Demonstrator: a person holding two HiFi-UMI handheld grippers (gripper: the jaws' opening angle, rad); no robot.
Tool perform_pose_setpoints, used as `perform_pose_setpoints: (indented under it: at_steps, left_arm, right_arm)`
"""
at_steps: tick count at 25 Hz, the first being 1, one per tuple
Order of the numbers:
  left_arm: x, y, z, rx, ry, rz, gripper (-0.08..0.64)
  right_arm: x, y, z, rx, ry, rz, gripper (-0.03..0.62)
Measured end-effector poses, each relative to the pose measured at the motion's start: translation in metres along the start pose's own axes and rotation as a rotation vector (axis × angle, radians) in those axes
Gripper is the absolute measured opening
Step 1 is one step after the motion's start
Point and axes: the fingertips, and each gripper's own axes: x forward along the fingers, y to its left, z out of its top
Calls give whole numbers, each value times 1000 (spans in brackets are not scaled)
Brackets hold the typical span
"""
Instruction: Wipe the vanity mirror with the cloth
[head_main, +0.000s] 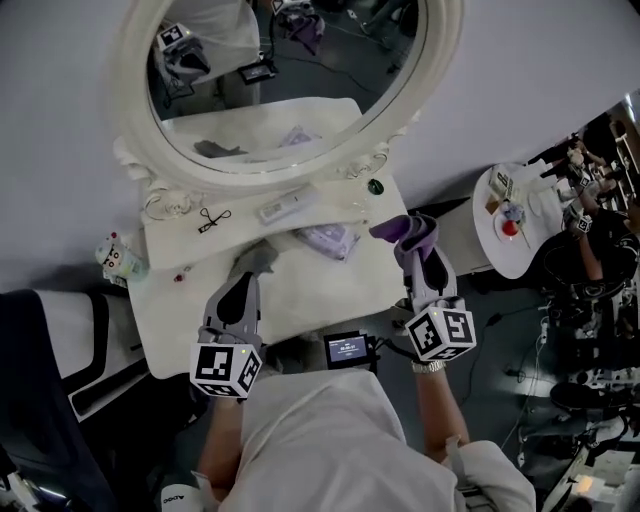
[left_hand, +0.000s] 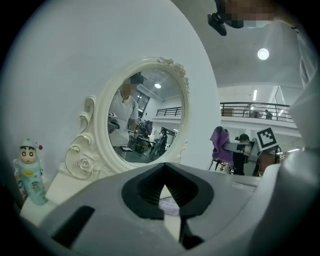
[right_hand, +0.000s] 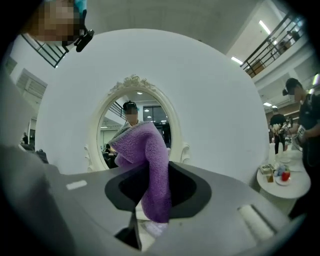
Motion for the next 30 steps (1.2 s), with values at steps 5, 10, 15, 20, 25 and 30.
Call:
perform_pose_setpoints:
  at_steps: [5, 10, 15, 20, 25, 30]
  left_arm:
    - [-17, -33, -5, 30, -11, -30, 3]
    - [-53, -61, -14, 70, -31, 35, 3]
    - [-93, -109, -52, 78, 6, 113, 3]
    - [-137, -176, -99, 35, 30, 181, 3]
    - [-180, -220, -122, 46, 83, 175, 3]
    - [-204, -241, -115, 86, 52, 110, 3]
  right_arm:
    - [-43, 14, -9, 73, 14, 70, 111]
    - [-83, 28, -42, 109, 53, 169, 110]
    - [-134, 21, -70, 133, 82, 197, 110]
    - [-186, 10, -95, 197, 112, 271, 110]
    - [-236, 20, -104, 200, 148, 339, 109]
    - [-283, 36, -100, 183, 117, 347, 109]
